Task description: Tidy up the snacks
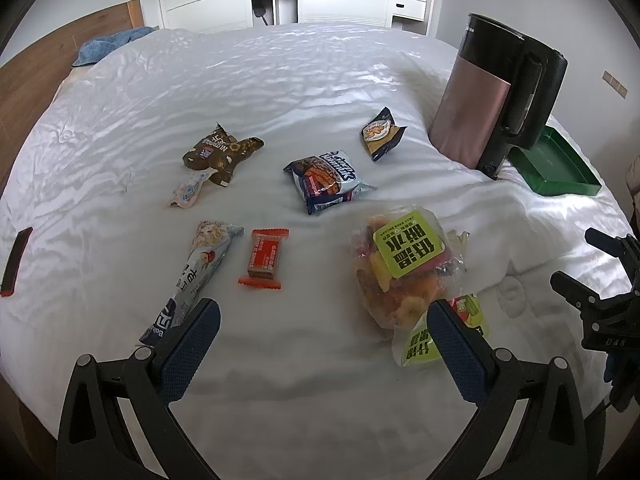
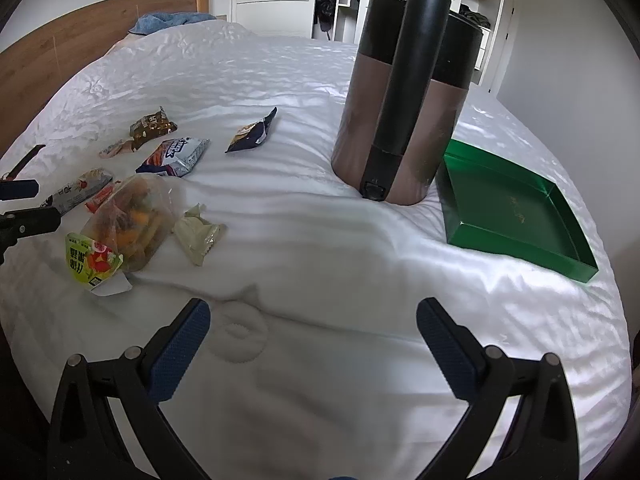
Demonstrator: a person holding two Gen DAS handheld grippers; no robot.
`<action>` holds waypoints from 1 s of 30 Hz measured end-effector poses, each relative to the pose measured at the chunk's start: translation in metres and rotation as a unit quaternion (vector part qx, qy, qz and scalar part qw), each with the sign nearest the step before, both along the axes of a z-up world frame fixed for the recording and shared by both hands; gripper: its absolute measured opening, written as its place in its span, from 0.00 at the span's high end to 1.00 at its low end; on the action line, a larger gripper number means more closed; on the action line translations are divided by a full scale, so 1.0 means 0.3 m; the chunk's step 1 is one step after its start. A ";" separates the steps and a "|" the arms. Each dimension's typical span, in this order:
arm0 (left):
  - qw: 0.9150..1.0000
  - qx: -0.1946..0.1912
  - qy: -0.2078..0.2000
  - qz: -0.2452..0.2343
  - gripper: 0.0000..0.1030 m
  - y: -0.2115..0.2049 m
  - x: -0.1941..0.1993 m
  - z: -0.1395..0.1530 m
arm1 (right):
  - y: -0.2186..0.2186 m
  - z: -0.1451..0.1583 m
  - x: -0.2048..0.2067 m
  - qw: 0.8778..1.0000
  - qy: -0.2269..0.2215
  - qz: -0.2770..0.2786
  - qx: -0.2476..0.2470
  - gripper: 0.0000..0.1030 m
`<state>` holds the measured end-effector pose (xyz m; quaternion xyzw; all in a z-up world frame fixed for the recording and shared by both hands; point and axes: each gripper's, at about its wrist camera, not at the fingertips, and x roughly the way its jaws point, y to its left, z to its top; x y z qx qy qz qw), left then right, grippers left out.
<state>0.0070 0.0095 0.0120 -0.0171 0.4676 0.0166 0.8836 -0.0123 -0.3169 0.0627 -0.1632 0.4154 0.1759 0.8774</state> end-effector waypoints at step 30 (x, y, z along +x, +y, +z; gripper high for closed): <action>0.998 -0.033 0.042 0.015 0.01 -0.093 0.077 -0.025 | 0.113 -0.025 0.054 0.990 0.011 0.143 0.014 0.00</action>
